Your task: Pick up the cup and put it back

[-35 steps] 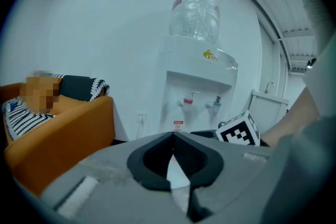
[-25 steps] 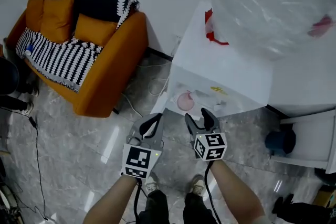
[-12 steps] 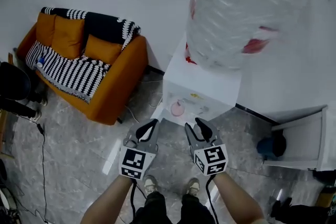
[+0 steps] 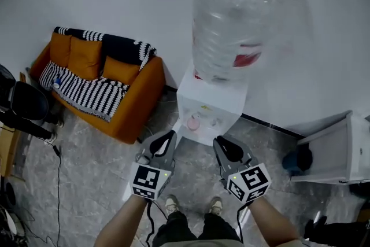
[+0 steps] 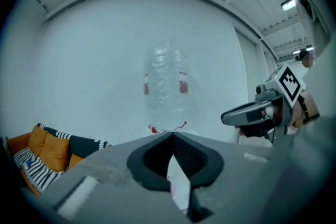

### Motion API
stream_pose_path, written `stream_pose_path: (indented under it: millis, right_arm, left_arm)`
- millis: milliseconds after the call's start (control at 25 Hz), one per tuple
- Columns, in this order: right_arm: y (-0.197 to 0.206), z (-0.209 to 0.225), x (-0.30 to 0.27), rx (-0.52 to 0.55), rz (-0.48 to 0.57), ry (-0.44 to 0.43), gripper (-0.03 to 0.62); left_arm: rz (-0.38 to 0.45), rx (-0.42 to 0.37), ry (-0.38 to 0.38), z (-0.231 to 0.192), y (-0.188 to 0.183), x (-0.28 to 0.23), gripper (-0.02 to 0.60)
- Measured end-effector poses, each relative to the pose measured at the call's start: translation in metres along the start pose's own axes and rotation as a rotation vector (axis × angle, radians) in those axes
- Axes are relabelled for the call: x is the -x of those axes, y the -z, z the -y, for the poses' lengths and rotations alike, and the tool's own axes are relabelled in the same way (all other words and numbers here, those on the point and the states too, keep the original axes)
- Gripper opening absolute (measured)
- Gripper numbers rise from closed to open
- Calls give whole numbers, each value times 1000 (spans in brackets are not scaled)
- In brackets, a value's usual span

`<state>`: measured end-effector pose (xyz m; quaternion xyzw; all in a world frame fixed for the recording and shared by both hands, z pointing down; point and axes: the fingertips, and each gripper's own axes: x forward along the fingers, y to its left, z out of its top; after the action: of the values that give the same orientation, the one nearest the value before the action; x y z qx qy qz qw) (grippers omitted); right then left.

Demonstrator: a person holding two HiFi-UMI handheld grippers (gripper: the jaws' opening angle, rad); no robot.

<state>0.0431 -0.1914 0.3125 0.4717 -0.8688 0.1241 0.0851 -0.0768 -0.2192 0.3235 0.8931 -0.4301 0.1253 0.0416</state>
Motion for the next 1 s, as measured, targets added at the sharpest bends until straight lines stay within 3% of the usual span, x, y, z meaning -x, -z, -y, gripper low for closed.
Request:
stream_pose_path:
  millis: [400,600,760,1000]
  right_arm:
    - [-87,-38,84,44,81,-50,5]
    - [-111,-57,119,81,96,-62,3]
    - [-125,-73,140,81,110,-87,3]
    - [-132,-87,156,107,117,-101,3]
  left_arm:
    - [84,-58,-18,39,-81,67,2]
    - [142,43,-21,59,-110,103,2]
    - [159,38,-23,69,-126,128,2]
    - [181,-31,-18,88,-143,147,2]
